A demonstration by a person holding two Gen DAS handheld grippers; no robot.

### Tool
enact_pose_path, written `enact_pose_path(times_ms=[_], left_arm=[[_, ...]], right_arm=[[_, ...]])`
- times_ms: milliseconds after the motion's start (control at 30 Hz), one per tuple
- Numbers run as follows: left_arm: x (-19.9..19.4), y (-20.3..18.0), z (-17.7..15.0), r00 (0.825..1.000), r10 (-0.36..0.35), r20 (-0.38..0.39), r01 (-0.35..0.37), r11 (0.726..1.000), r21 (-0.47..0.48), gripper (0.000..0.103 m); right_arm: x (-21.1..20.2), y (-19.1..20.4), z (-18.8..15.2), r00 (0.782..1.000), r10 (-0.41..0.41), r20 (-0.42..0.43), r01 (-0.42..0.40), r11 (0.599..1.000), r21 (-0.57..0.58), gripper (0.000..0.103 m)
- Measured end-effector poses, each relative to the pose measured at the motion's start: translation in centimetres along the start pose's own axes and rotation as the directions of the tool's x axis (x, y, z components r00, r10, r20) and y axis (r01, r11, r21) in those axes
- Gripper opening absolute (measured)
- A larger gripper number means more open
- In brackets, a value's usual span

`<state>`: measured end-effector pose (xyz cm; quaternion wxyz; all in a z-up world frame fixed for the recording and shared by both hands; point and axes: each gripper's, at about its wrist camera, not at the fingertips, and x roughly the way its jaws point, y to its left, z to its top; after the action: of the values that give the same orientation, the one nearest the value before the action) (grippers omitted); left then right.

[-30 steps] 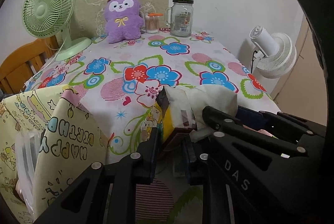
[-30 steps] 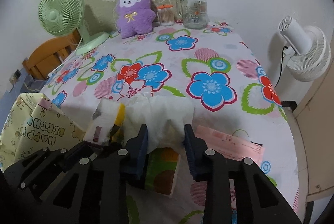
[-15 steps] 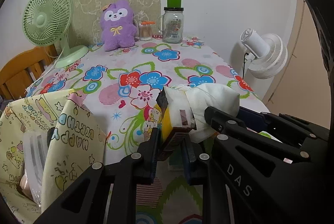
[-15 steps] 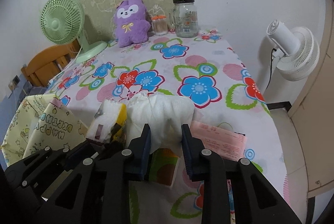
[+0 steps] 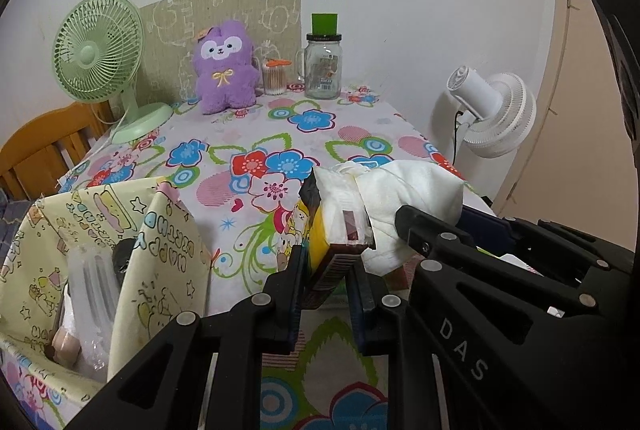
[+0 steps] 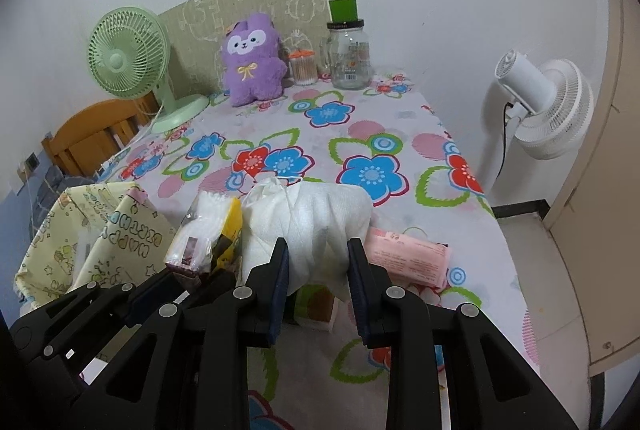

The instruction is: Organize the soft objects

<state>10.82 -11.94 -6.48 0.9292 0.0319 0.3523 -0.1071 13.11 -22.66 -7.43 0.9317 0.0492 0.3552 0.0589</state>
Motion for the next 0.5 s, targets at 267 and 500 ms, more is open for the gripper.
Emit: enact_pose_path(times_ms=[267, 500], left_arm=[[-1.7, -0.3, -0.5, 1.0, -0.006, 0.024, 0.006, 1.0, 0.011, 0.019], [-3.2, -0.2, -0.8, 0.999, -0.01, 0.044, 0.01, 1.0, 0.01, 0.018]], right_arm=[[-2.1, 0.3, -0.6, 0.999, -0.013, 0.029, 0.013, 1.0, 0.002, 0.031], [-3.9, 0.7, -1.2, 0.998, -0.02, 0.054, 0.02, 1.0, 0.002, 0.031]])
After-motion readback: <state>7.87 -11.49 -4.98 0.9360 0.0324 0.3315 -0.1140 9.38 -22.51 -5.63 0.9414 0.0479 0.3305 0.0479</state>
